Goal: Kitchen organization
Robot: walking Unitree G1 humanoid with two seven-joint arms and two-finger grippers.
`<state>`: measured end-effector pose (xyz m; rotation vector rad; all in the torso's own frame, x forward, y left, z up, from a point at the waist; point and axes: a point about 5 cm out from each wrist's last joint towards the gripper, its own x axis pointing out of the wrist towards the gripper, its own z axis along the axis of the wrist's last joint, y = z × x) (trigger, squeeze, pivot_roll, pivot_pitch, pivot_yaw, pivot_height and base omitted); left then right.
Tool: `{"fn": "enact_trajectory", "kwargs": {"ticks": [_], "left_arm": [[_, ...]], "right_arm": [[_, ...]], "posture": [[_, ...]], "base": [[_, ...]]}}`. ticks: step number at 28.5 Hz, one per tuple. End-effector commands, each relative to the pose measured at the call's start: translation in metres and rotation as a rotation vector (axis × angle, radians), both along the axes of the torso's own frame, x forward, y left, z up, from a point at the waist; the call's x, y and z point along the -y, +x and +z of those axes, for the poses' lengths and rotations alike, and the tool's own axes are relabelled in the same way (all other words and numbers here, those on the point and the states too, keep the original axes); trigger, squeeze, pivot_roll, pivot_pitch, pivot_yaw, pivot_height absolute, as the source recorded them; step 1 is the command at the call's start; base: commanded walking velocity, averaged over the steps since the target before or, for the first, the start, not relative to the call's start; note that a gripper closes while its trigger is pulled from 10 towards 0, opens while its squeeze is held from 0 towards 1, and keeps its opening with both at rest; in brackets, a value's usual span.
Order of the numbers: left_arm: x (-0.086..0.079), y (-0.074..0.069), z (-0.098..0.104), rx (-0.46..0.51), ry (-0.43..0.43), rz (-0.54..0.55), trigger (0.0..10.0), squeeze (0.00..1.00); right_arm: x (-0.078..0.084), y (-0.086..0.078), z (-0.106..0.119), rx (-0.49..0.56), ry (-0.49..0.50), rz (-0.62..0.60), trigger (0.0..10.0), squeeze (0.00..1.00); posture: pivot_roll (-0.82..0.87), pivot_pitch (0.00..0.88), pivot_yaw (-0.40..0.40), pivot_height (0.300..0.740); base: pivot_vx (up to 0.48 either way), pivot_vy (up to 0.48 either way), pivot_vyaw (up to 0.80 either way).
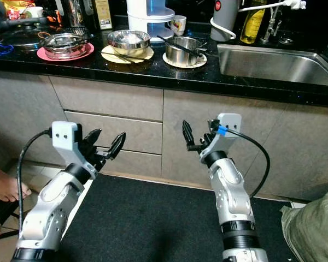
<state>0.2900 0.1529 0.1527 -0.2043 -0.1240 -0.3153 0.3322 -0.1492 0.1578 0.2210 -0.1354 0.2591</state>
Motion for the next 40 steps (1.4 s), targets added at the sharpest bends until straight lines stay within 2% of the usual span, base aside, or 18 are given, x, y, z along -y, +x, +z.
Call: {"fn": "enact_trajectory", "kwargs": {"ticks": [1, 13, 28, 40], "left_arm": [[0.002, 0.002, 0.000, -0.002, 0.005, -0.001, 10.0, 0.00], [0.001, 0.004, 0.010, 0.050, 0.016, -0.002, 10.0, 0.00], [0.005, 0.005, 0.014, 0.070, 0.010, -0.016, 10.0, 0.00], [0.007, 0.005, 0.015, 0.072, 0.012, -0.027, 10.0, 0.00]], "right_arm": [[-0.002, 0.001, -0.002, -0.016, -0.003, 0.005, 10.0, 0.00], [-0.005, 0.009, 0.009, 0.017, -0.033, 0.008, 10.0, 0.00], [-0.006, 0.013, 0.026, 0.057, -0.008, 0.005, 10.0, 0.00], [-0.015, 0.014, 0.044, 0.110, 0.032, 0.046, 10.0, 0.00]], "posture": [[-0.05, 0.000, -0.058, 0.740], [-0.05, 0.000, -0.061, 0.740], [-0.06, 0.000, -0.058, 0.740], [-0.05, 0.000, -0.056, 0.740]], "base": [[0.000, 0.000, 0.00], [0.258, 0.000, 0.00], [0.373, 0.000, 0.00], [0.385, 0.000, 0.00]]}}
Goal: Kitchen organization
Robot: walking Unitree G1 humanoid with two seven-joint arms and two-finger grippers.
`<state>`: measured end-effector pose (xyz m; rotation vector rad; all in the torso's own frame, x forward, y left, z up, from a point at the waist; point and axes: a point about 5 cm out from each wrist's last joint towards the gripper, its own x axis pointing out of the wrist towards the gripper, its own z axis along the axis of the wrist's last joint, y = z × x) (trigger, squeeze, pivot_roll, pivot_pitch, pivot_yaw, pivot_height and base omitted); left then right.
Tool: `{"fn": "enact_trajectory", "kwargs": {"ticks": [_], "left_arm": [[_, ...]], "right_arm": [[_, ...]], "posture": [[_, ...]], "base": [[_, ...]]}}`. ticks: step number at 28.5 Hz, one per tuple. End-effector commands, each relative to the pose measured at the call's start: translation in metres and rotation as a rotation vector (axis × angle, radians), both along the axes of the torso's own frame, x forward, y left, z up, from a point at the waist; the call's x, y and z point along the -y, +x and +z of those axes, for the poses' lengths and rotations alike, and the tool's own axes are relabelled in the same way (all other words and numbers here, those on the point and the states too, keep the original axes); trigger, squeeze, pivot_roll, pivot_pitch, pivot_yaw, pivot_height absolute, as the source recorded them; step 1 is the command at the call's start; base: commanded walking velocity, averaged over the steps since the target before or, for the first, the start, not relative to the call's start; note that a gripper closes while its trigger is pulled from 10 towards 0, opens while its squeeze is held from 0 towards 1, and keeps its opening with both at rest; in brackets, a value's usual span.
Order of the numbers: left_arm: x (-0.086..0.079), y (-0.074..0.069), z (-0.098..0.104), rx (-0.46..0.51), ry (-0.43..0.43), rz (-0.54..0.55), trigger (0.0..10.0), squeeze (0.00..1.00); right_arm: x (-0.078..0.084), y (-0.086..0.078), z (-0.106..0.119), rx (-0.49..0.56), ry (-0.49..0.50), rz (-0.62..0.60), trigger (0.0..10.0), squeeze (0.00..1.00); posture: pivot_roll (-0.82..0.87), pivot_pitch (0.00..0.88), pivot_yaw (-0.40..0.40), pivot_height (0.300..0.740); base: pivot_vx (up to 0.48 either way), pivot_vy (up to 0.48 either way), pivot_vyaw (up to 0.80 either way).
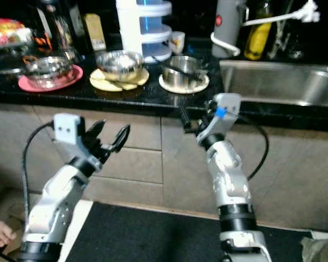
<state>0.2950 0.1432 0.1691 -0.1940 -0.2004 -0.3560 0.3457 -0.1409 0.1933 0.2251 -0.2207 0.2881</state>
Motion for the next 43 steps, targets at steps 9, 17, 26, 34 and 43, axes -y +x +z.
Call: {"fn": "enact_trajectory", "kwargs": {"ticks": [9, 17, 26, 34, 43], "left_arm": [[0.000, 0.000, -0.001, -0.006, 0.010, -0.011, 10.0, 0.00], [0.004, -0.001, 0.000, -0.004, 0.005, -0.038, 10.0, 0.00], [0.018, -0.010, 0.005, 0.016, -0.021, -0.179, 10.0, 0.00], [0.038, -0.030, 0.010, 0.029, 0.014, -0.440, 10.0, 0.00], [0.047, -0.039, 0.008, 0.014, 0.040, -0.513, 10.0, 0.00]], "right_arm": [[-0.005, 0.001, 0.026, 0.070, 0.063, 0.034, 10.0, 0.00], [0.000, -0.002, 0.047, 0.155, 0.087, 0.038, 10.0, 0.00], [0.008, -0.004, 0.063, 0.211, 0.085, 0.056, 10.0, 0.00], [0.011, -0.007, 0.069, 0.241, 0.019, 0.116, 10.0, 0.00], [-0.001, -0.035, 0.085, 0.195, -0.317, 0.554, 10.0, 0.00]], "posture": [[-0.05, 0.000, -0.056, 0.740], [-0.05, 0.000, -0.057, 0.740], [-0.05, 0.000, -0.064, 0.740], [-0.05, 0.000, -0.064, 0.740], [-0.05, 0.000, -0.061, 0.740]], "base": [[0.385, 0.000, -0.35], [0.384, 0.000, -0.34], [0.362, 0.000, 0.00], [0.032, 0.000, 0.00], [0.000, 0.000, 0.00]]}}
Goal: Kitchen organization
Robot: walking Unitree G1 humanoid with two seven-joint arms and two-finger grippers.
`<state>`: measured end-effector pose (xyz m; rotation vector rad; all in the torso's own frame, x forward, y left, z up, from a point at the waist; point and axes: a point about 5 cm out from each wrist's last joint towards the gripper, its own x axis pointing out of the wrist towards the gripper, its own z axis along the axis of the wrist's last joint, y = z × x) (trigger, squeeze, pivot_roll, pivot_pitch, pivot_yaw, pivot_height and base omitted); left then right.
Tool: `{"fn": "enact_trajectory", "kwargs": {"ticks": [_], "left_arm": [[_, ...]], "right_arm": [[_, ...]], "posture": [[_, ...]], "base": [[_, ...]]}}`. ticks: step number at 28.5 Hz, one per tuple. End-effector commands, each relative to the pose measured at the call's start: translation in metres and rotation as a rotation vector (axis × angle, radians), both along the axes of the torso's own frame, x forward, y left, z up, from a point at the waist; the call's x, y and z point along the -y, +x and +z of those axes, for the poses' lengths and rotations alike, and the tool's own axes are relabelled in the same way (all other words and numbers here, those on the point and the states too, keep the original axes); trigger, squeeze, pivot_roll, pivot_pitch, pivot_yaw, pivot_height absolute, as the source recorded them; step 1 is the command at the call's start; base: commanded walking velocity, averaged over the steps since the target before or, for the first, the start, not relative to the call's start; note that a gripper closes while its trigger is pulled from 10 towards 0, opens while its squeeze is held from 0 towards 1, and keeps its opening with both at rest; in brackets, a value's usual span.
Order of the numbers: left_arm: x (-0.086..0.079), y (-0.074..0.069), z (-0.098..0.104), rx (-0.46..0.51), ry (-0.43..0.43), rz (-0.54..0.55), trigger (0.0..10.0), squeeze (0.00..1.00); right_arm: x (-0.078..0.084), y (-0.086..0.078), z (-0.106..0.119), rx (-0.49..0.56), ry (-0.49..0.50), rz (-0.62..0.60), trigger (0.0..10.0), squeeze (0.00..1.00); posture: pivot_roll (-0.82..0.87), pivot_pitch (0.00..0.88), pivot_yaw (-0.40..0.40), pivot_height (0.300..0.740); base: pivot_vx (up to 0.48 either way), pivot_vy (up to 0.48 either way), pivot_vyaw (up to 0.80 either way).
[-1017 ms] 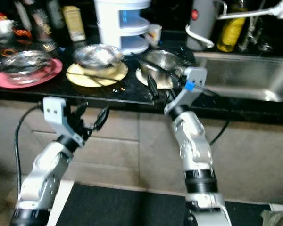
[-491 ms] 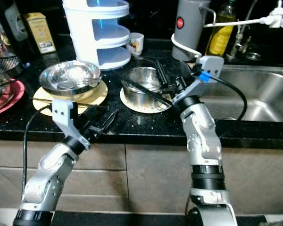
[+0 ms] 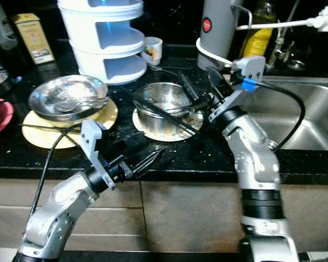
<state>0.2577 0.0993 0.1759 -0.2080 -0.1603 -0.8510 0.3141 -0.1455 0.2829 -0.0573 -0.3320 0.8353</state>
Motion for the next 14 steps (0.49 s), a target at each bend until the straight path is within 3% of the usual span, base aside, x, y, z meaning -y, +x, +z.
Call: {"fn": "enact_trajectory", "kwargs": {"ticks": [1, 6, 10, 14], "left_arm": [[0.004, -0.002, 0.001, 0.002, 0.012, -0.017, 10.0, 0.00], [0.003, -0.003, 0.002, 0.008, 0.027, -0.002, 10.0, 0.00], [0.000, -0.003, 0.002, 0.007, 0.040, 0.016, 10.0, 0.00], [-0.001, -0.002, 0.003, 0.010, 0.040, 0.021, 10.0, 0.00]], "right_arm": [[-0.006, -0.007, -0.004, -0.043, -0.087, 0.074, 10.0, 0.00], [-0.006, -0.026, -0.006, -0.111, -0.252, 0.204, 10.0, 0.00], [0.009, -0.024, -0.011, -0.208, -0.382, 0.080, 10.0, 0.00], [0.020, -0.017, -0.011, -0.253, -0.400, -0.036, 10.0, 0.00]], "posture": [[-0.05, 0.000, -0.062, 0.740], [-0.05, 0.000, -0.063, 0.740], [-0.05, 0.000, -0.062, 0.740], [-0.05, 0.000, -0.063, 0.740]], "base": [[0.000, 0.000, 0.00], [0.000, 0.000, 0.00], [0.000, 0.000, 0.00], [0.000, 0.000, 0.00]]}}
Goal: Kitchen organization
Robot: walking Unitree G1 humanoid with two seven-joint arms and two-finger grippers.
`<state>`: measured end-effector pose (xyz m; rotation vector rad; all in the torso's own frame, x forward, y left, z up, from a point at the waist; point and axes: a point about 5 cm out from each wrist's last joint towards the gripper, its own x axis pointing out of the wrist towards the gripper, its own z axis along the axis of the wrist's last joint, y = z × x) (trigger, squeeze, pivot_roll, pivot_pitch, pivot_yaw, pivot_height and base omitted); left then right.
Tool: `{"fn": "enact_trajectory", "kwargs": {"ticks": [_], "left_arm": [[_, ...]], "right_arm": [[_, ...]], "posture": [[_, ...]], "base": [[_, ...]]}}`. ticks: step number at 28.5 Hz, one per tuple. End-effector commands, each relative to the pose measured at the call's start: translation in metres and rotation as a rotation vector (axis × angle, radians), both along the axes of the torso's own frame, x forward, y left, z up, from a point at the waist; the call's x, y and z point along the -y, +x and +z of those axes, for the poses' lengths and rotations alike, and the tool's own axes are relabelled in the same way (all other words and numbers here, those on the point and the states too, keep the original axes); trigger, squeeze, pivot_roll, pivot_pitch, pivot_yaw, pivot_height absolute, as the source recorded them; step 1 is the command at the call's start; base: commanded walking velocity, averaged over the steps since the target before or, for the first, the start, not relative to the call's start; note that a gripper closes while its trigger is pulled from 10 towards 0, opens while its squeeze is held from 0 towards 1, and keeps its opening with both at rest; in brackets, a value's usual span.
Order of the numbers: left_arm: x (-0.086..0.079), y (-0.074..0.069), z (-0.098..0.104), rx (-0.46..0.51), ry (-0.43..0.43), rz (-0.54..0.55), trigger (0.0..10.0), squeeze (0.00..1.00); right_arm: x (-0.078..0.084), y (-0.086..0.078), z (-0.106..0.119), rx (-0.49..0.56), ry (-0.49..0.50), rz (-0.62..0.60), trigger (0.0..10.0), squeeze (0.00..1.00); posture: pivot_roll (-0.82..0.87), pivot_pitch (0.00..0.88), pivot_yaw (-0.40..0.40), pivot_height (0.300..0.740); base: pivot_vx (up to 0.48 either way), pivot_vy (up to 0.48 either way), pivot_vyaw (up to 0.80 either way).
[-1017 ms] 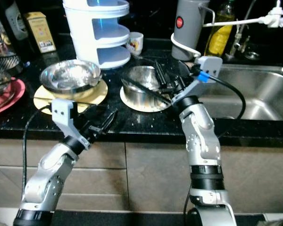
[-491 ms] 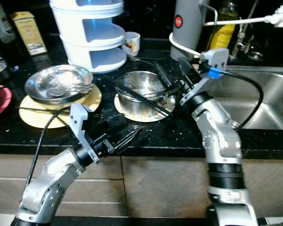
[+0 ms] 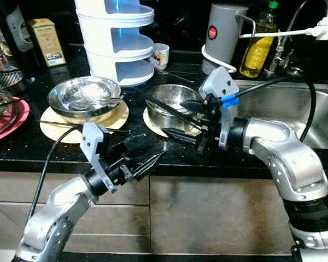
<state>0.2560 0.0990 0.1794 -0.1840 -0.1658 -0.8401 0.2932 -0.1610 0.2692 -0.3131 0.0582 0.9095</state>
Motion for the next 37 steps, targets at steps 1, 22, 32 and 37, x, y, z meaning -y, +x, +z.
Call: {"fn": "enact_trajectory", "kwargs": {"ticks": [1, 22, 32, 37], "left_arm": [[-0.001, 0.000, -0.001, -0.003, 0.024, 0.008, 10.0, 0.00], [0.005, 0.000, -0.005, -0.006, 0.067, -0.009, 10.0, 0.00], [0.007, -0.001, -0.007, -0.008, 0.079, -0.014, 10.0, 0.00], [0.005, 0.000, -0.005, 0.002, 0.078, 0.003, 10.0, 0.00]], "right_arm": [[0.007, 0.005, 0.003, -0.005, -0.023, -0.085, 10.0, 0.00], [0.031, 0.007, -0.002, -0.112, -0.121, -0.267, 10.0, 0.00], [0.022, 0.009, -0.010, -0.161, -0.100, -0.272, 10.0, 0.00], [0.018, 0.011, -0.020, -0.213, -0.080, -0.294, 10.0, 0.00]], "posture": [[-0.05, 0.000, -0.063, 0.740], [-0.06, 0.000, -0.066, 0.740], [-0.07, 0.000, -0.068, 0.740], [-0.06, 0.000, -0.072, 0.740]], "base": [[0.000, 0.000, 0.00], [0.000, 0.000, 0.00], [0.000, 0.000, 0.00], [0.000, 0.000, 0.00]]}}
